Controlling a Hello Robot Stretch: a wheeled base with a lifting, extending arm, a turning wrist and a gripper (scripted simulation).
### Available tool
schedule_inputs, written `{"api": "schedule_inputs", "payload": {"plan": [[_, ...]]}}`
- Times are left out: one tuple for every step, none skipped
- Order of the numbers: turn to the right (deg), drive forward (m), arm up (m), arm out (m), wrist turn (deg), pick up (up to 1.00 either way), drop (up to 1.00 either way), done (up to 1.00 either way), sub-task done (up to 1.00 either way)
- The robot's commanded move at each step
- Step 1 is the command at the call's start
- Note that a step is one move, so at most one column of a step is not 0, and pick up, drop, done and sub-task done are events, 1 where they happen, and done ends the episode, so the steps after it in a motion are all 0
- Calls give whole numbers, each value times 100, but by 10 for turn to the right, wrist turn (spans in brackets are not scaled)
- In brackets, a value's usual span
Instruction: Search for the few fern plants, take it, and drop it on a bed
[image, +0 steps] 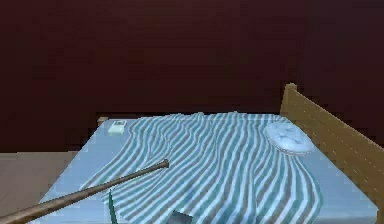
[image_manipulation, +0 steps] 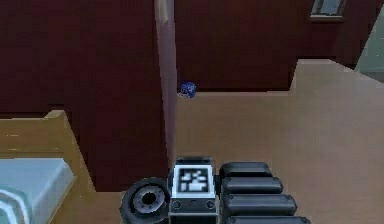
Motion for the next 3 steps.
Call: {"api": "schedule_inputs", "payload": {"plan": [[0,35,0,0,0,0,0,0,0],[30,0,0,0,0,0,0,0,0],[30,0,0,0,0,0,0,0,0]]}}
